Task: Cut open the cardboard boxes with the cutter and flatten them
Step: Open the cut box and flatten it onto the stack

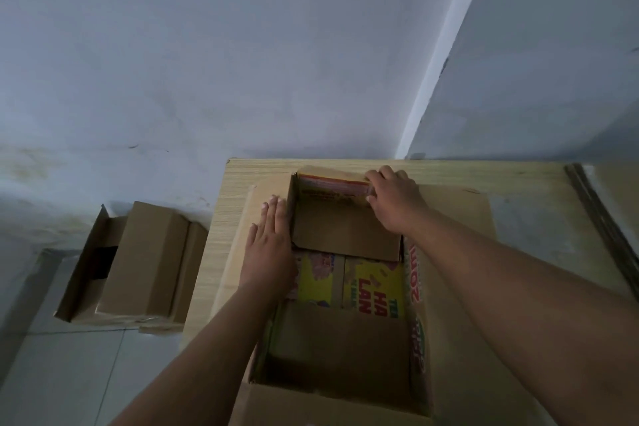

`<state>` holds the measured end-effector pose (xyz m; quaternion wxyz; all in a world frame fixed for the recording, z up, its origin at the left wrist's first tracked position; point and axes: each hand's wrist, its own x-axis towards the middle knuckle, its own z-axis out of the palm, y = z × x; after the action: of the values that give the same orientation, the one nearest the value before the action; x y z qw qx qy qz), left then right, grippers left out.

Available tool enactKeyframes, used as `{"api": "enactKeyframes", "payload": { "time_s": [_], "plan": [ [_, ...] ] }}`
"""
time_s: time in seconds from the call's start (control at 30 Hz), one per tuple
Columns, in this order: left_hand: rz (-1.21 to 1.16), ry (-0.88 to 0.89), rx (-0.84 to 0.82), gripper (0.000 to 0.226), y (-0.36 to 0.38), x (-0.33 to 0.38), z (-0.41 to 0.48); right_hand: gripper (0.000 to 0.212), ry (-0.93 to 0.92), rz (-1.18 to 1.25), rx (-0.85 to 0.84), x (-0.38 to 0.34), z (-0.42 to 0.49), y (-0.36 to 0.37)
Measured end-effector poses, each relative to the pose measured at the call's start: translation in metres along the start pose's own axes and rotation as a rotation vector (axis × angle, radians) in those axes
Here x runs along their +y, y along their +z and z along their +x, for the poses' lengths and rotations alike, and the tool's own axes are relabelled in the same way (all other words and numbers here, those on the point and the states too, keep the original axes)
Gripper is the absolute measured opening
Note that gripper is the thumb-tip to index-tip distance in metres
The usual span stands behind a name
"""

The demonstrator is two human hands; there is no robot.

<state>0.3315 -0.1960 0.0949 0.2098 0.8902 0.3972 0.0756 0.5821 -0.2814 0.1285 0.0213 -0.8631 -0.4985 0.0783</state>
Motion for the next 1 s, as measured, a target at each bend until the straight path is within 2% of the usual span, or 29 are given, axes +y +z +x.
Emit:
{"api": "enactKeyframes", "payload": {
  "time_s": [0.13,0.23,0.33,0.37,0.43,0.5,0.57,0.67,0.73,0.8,0.87,0.93,1.0],
  "plan": [
    [0.018,-0.021,-0.001,0.102,-0.002,0.003,-0.002,0.025,-0.001,-0.04,0.113,0.001,0.002,0.013],
    [0.037,-0.022,-0.004,0.102,-0.001,0.003,-0.002,0.02,-0.004,0.014,0.084,0.002,0.008,0.012],
    [0.052,-0.029,-0.017,0.101,0.0,0.003,-0.001,0.026,0.017,0.144,-0.067,0.007,0.013,-0.008],
    [0.055,-0.032,-0.016,0.101,0.001,0.003,-0.001,0.03,0.013,0.196,-0.058,0.012,0.01,-0.015],
    [0.063,-0.037,-0.016,0.099,0.001,0.003,-0.001,0.038,0.016,0.188,0.089,0.028,-0.008,-0.026],
    [0.061,-0.041,-0.02,0.096,0.001,0.003,-0.001,0.046,0.132,0.164,0.231,0.05,-0.045,-0.026],
    [0.054,-0.041,-0.018,0.093,0.0,0.004,-0.001,0.056,0.341,0.253,0.228,0.069,-0.093,-0.018],
    [0.055,-0.04,-0.023,0.088,-0.003,0.007,-0.001,0.078,0.643,0.554,0.053,0.081,-0.163,-0.002],
    [0.067,-0.034,-0.029,0.085,-0.005,0.008,-0.002,0.087,0.744,0.879,-0.1,0.075,-0.207,-0.001],
    [0.057,-0.025,-0.019,0.08,-0.007,0.009,-0.001,0.074,0.764,1.215,-0.189,0.063,-0.246,-0.002],
    [-0.016,-0.006,0.014,0.069,-0.009,0.009,-0.002,0.042,0.767,1.452,-0.174,0.05,-0.272,-0.006],
    [-0.093,0.047,0.035,0.059,-0.013,0.011,-0.009,0.029,0.787,1.541,-0.107,0.043,-0.285,-0.012],
    [-0.07,0.121,0.007,0.053,-0.015,0.013,-0.02,0.024,0.786,1.492,-0.058,0.041,-0.285,-0.021]
  ]
}}
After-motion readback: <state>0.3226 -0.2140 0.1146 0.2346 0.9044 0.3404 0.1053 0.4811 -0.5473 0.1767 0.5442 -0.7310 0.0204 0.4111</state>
